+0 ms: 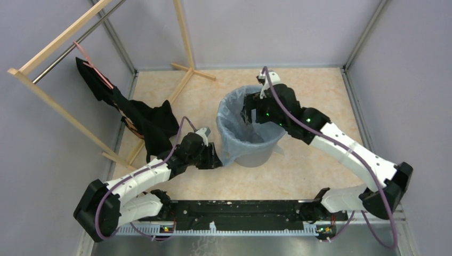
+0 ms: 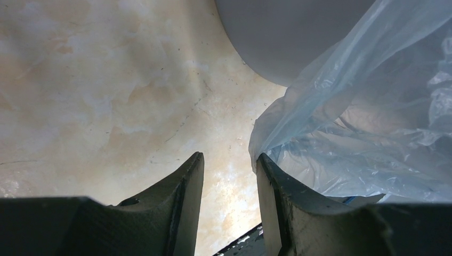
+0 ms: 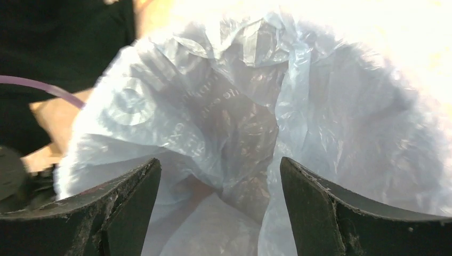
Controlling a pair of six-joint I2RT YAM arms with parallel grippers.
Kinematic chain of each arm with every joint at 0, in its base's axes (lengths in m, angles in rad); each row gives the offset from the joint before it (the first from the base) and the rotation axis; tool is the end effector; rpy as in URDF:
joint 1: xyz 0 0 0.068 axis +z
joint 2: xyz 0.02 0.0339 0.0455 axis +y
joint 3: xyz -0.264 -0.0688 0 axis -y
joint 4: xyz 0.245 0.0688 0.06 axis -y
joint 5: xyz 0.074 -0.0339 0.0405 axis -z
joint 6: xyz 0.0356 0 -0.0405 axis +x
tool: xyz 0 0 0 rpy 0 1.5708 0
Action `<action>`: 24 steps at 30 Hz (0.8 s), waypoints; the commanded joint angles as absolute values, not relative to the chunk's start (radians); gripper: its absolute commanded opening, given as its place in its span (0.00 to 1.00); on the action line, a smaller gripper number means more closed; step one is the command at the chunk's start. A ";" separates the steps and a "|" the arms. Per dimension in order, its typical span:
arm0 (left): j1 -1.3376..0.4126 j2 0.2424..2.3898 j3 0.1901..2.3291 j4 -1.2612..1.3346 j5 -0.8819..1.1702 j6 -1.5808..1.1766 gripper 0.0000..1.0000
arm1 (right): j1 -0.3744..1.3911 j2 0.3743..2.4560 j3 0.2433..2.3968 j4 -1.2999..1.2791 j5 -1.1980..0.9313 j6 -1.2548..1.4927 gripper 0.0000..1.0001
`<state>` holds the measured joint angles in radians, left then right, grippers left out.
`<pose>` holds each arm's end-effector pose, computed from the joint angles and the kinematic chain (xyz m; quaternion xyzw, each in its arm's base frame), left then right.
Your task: Put the trash bags into the trash bin
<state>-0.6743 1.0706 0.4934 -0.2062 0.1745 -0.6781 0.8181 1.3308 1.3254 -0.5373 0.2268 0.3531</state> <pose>0.1592 -0.1351 0.1848 0.0317 0.9200 -0.3019 0.2477 0.2079 0.2103 0.3725 -0.1452 0.8547 0.1879 0.4616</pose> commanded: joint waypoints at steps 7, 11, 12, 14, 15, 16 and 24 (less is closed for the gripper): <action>-0.678 1.081 0.523 -0.216 0.176 -0.658 0.49 | 0.823 1.353 1.253 -0.508 0.073 0.392 0.82; -0.678 1.072 0.535 -0.216 0.182 -0.661 0.51 | 0.822 1.475 1.262 -0.497 0.035 0.390 0.80; -0.678 1.072 0.536 -0.215 0.176 -0.656 0.51 | 0.822 1.502 1.256 -0.485 0.027 0.393 0.80; -0.678 1.076 0.545 -0.217 0.164 -0.653 0.52 | 0.821 1.549 1.225 -0.440 0.010 0.409 0.79; -0.678 1.080 0.554 -0.224 0.170 -0.658 0.52 | 0.823 1.567 1.211 -0.424 0.005 0.421 0.78; -0.679 1.081 0.560 -0.228 0.180 -0.664 0.52 | 0.822 1.584 1.197 -0.408 -0.017 0.431 0.78; -0.681 1.100 0.582 -0.213 0.159 -0.653 0.54 | 0.822 1.683 1.174 -0.335 -0.059 0.461 0.77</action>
<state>-0.6765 1.0782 0.5312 -0.2375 0.1741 -0.6701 0.8177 1.6608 1.1648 -0.4133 -0.0345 0.4393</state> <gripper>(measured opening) 0.538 0.772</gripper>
